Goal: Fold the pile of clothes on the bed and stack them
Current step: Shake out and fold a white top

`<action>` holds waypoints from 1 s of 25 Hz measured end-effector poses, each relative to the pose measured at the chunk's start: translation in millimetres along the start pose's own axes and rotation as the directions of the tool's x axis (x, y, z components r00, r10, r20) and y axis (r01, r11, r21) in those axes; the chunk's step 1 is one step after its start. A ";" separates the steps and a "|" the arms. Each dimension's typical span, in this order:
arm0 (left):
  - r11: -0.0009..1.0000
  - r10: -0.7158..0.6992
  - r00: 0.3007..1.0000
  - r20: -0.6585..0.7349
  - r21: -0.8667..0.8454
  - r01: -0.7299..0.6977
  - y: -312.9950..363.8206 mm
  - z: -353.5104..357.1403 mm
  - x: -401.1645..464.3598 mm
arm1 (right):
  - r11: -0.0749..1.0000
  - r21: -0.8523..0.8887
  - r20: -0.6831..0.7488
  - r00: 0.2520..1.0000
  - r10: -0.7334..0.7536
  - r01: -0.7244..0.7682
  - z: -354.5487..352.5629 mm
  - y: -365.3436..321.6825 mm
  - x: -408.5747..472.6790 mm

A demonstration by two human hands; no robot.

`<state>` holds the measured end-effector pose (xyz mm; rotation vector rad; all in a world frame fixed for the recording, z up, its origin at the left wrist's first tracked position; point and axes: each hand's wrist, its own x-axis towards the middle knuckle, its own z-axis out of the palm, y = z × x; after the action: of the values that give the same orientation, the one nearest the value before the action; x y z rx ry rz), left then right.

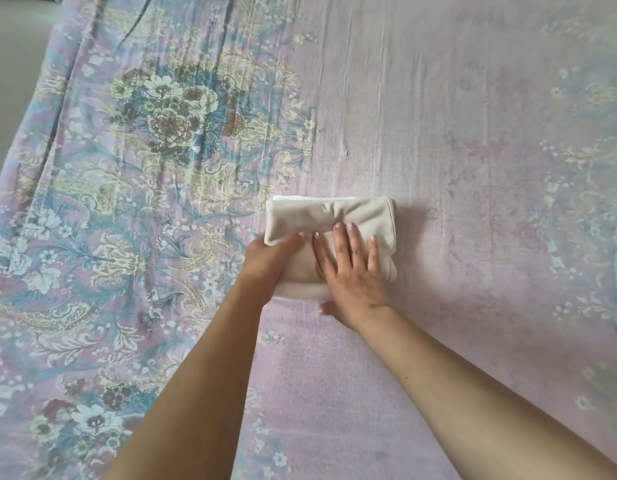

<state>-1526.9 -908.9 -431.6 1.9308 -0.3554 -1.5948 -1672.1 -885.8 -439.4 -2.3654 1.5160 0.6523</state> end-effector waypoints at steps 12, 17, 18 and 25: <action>0.975 -0.076 0.972 0.223 -0.186 0.119 -31.7 -16.1 -39.6 | 0.996 0.051 -0.469 0.883 -0.036 0.068 18.2 1.0 -53.2; 0.936 -0.203 0.920 0.336 -0.208 0.282 -55.5 -2.5 -114.5 | 0.993 -0.058 -0.396 0.911 -0.114 0.099 1.5 10.1 -130.2; 0.931 -0.195 0.907 0.374 -0.221 0.292 -50.6 9.1 -132.5 | 0.992 -0.090 -0.358 0.927 -0.110 0.083 -10.8 22.3 -149.7; 0.956 -0.214 0.795 0.568 -0.044 0.290 16.4 109.2 -278.0 | 0.992 -0.030 -0.331 0.938 0.106 -0.123 -94.8 113.6 -296.8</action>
<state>-1695.6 -797.0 -211.3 1.4195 -0.2182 -2.3020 -1858.7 -741.3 -206.4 -2.5373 1.8027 0.3312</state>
